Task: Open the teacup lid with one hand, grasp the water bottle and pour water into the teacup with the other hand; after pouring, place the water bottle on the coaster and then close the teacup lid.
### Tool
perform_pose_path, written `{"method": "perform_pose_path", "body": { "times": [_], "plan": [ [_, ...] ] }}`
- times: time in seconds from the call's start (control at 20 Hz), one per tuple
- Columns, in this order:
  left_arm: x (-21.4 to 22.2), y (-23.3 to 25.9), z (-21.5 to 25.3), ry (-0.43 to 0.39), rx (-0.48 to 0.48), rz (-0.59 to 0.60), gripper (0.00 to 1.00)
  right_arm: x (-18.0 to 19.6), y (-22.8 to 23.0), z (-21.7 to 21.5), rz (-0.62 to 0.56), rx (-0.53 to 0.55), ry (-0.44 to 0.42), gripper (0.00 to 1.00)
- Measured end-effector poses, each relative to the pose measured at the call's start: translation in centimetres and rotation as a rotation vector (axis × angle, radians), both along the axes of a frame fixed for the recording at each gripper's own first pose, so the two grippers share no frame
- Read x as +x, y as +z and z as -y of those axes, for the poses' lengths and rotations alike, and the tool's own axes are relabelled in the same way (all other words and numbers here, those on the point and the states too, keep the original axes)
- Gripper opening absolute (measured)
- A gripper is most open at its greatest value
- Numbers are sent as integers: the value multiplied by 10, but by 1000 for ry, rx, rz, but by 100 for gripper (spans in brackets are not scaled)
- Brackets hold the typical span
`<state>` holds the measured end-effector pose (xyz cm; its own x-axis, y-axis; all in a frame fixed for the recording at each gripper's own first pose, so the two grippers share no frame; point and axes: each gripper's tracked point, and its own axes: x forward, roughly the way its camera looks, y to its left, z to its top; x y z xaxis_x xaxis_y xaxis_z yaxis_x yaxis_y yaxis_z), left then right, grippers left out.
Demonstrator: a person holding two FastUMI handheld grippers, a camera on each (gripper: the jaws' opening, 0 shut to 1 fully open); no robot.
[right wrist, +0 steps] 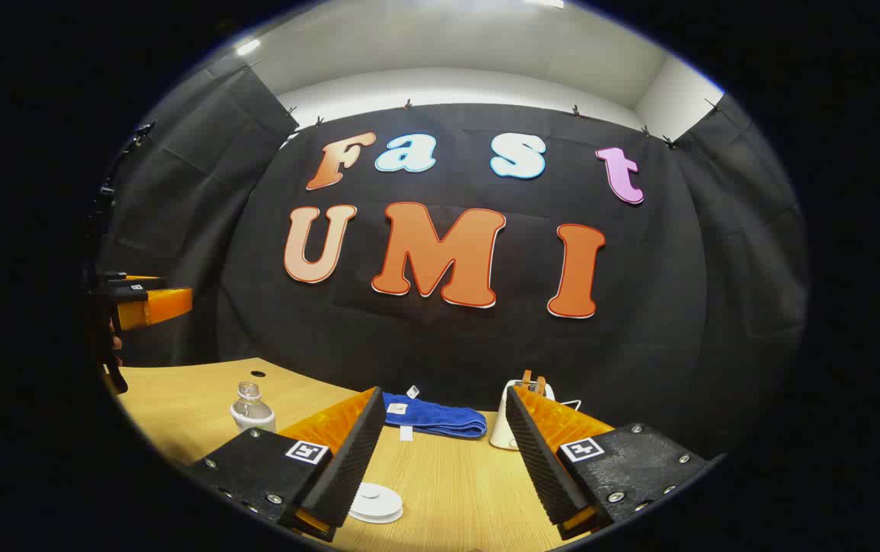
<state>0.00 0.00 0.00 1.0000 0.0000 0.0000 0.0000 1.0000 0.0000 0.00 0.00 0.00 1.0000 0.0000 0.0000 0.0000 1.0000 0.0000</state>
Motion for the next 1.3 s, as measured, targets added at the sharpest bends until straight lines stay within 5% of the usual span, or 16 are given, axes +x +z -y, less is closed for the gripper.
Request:
{"method": "perform_pose_path", "body": {
  "times": [0.65, 1.3],
  "plan": [
    [2, -17, 11, -32, -16, -37, 98, 11, -30, 1, -52, -8, -1, 90],
    [-6, -71, 51, -103, 80, -58, 99, 32, -143, -55, -262, 10, 182, 89]
  ]
}}
